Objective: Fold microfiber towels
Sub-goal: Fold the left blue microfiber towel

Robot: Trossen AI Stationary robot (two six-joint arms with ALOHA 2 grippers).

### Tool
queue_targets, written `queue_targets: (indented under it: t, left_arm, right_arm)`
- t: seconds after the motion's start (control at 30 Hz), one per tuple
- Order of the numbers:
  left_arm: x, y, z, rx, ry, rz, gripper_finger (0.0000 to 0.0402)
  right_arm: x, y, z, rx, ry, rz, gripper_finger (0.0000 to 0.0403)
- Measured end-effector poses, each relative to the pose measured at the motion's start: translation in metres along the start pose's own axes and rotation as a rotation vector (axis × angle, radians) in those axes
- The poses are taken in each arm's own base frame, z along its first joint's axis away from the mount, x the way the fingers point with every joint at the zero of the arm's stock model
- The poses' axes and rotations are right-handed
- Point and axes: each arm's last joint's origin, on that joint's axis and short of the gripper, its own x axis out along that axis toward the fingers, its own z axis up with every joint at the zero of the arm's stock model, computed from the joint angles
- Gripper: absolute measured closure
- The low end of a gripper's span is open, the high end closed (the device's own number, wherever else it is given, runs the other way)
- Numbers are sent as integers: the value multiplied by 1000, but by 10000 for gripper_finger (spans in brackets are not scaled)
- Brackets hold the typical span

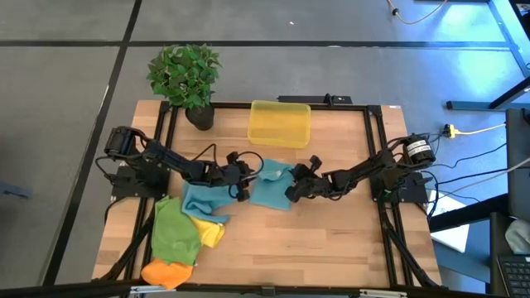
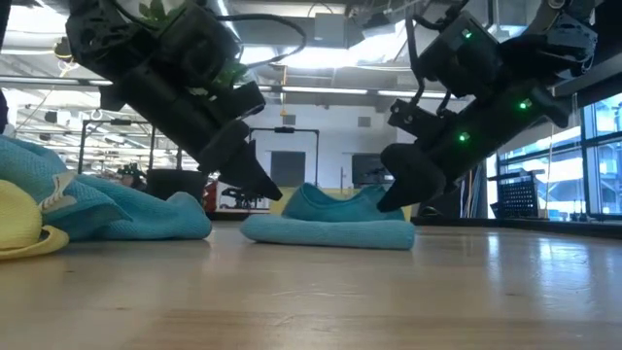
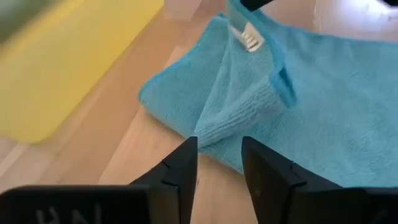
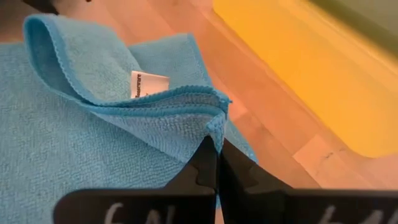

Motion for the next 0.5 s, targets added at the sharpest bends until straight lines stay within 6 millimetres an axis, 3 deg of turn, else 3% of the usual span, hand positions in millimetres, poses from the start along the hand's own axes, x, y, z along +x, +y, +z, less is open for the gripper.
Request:
queue_targets:
  t: [0.2,0.5]
  left_arm:
    - [-5,-16,0,28,1,-202,285]
    - [-9,-25,-1,47,-14,-229,285]
  right_arm:
    - [1,-1,0,4,4,-8,403]
    - [7,-9,-1,73,82,28,400]
